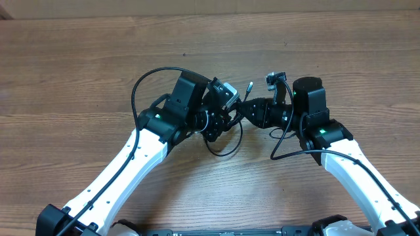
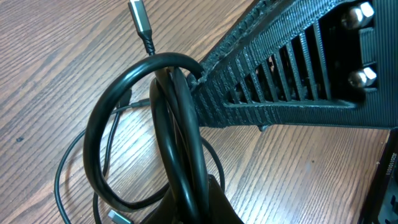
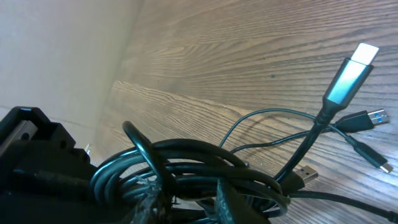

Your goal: Untangle cables

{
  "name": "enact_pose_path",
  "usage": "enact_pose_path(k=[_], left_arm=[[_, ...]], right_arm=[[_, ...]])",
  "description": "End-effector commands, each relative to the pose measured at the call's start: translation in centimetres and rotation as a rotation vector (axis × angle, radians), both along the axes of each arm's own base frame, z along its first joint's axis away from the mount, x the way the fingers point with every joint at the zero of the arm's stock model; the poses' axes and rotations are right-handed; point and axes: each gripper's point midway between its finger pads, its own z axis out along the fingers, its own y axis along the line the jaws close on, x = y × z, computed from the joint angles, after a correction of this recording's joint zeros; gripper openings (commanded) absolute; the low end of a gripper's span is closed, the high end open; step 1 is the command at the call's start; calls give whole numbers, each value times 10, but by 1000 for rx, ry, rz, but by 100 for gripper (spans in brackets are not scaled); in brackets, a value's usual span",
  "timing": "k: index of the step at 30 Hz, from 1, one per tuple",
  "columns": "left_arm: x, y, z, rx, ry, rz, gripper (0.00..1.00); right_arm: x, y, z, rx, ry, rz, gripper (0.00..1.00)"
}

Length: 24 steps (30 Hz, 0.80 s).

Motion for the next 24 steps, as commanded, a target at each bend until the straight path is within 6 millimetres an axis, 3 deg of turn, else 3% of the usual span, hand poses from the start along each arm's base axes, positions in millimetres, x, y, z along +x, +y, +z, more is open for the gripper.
enact_pose_path(k=[1,11,24], left_arm=[[-18,-20,10,-66,18,-90,4],[-18,-20,10,-64,21,-90,4],[-17,-20,10,-62,13,-86,4]], right_arm=[[5,-1,9,-6,-35,-17,16],[4,-1,8,-9,-28,-18,4],[-4,-4,-4,-31,39,-20,4]])
